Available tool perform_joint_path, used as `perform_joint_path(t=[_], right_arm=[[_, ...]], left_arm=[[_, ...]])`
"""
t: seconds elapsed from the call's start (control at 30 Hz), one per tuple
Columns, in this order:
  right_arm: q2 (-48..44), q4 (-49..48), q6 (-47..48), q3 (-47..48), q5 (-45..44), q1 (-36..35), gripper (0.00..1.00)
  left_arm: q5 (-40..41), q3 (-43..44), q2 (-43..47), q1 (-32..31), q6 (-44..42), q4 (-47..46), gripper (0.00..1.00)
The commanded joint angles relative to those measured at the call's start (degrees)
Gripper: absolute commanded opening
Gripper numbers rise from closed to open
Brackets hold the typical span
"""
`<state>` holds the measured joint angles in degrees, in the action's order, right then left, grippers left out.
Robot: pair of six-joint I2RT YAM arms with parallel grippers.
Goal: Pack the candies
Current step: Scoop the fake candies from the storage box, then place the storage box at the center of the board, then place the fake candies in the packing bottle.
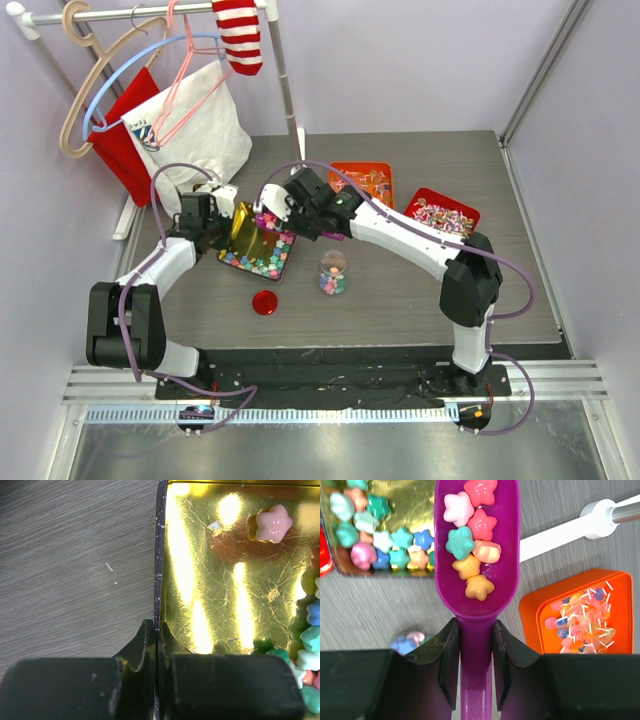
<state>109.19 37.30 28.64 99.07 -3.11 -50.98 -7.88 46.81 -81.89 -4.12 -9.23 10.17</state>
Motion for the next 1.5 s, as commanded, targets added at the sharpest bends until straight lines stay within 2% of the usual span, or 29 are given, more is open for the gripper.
perform_joint_path(t=[0.0, 0.47, 0.97, 1.2, 1.47], right_arm=[[-5.8, 3.1, 4.3, 1.1, 2.3, 1.4, 0.01], [-17.8, 18.6, 15.2, -4.0, 14.8, 7.5, 0.01], [-27.5, 27.5, 20.2, -11.6, 10.4, 9.5, 0.01], [-28.8, 29.9, 22.4, -15.4, 6.2, 9.8, 0.01], [-27.9, 32.1, 23.6, -14.3, 4.6, 9.9, 0.01]], left_arm=[[-1.6, 2.2, 1.1, 0.1, 1.0, -2.5, 0.0], [-0.9, 2.1, 1.0, 0.1, 0.4, -2.6, 0.0], [-0.6, 1.9, 0.8, 0.2, -0.6, -3.0, 0.0], [-0.6, 1.8, 1.0, 0.3, -0.8, -2.9, 0.0], [-0.8, 1.9, 0.9, 0.4, -0.9, -2.7, 0.0]])
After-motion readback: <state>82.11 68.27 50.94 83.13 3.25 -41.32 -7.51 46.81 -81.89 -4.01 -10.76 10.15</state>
